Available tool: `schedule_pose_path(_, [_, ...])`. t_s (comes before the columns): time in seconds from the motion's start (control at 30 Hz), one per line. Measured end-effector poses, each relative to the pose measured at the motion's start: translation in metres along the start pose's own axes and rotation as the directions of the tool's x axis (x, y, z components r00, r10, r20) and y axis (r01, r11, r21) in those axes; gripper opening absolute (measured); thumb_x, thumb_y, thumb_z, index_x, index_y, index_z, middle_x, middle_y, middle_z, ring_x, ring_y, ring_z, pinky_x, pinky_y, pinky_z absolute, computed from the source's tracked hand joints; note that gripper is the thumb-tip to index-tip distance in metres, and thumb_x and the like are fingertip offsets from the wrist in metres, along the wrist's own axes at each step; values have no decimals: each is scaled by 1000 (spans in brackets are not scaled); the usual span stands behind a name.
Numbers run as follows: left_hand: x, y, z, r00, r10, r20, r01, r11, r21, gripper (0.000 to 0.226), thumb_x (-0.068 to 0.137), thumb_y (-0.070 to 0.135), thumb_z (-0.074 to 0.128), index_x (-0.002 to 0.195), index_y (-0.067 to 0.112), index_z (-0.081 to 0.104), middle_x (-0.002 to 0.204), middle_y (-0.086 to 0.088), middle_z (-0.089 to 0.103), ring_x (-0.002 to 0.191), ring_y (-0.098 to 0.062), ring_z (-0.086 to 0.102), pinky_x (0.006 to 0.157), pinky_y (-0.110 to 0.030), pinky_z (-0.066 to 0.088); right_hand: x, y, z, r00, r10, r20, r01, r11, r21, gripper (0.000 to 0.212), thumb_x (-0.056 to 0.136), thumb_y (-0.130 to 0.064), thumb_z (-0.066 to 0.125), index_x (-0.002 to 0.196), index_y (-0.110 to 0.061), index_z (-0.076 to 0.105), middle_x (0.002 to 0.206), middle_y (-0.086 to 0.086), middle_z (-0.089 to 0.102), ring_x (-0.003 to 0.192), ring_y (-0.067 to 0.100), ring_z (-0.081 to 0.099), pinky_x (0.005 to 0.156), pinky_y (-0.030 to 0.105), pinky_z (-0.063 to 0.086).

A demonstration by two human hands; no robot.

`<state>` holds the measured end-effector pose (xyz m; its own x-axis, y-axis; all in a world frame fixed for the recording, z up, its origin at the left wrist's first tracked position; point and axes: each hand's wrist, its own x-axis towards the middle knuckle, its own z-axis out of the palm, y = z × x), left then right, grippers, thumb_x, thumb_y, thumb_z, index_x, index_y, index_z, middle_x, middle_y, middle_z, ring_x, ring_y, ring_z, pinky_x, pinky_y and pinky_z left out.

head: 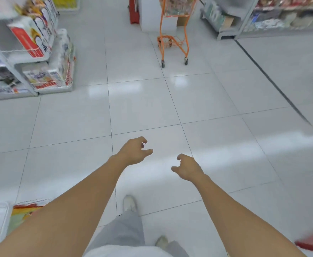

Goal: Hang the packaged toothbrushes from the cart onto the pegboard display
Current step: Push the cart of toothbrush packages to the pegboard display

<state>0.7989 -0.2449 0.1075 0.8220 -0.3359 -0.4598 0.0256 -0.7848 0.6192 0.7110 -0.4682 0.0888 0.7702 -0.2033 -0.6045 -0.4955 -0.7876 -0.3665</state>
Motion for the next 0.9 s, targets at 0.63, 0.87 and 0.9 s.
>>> schedule_pose_path(0.63, [537,153,-218,993,92,80,-99,991,90,49,91,46,67,131,21,55,120,2,58,103,-19,60,90,-35,51,459,-128,-315,981,67,-180,-8,951,310,52,90,-35,70,135,-16,54,117,0,58,101,21,59,92,38,52])
schedule_pose_path(0.87, [695,222,-259,996,6,91,-15,995,96,49,91,45,66,132,22,53,123,2,57,108,-20,58,91,-34,50,614,-128,-437,993,88,-76,-64,960,274,53,88,-37,71,134,-17,54,106,-3,56,103,23,62,95,41,52])
schedule_pose_path(0.9, [718,232,-272,997,5,81,-12,997,83,48,91,45,66,132,22,53,123,2,56,108,-20,58,90,-33,49,637,-134,-459,994,84,-66,-64,963,263,54,88,-37,71,134,-16,54,109,-2,57,104,24,62,96,42,52])
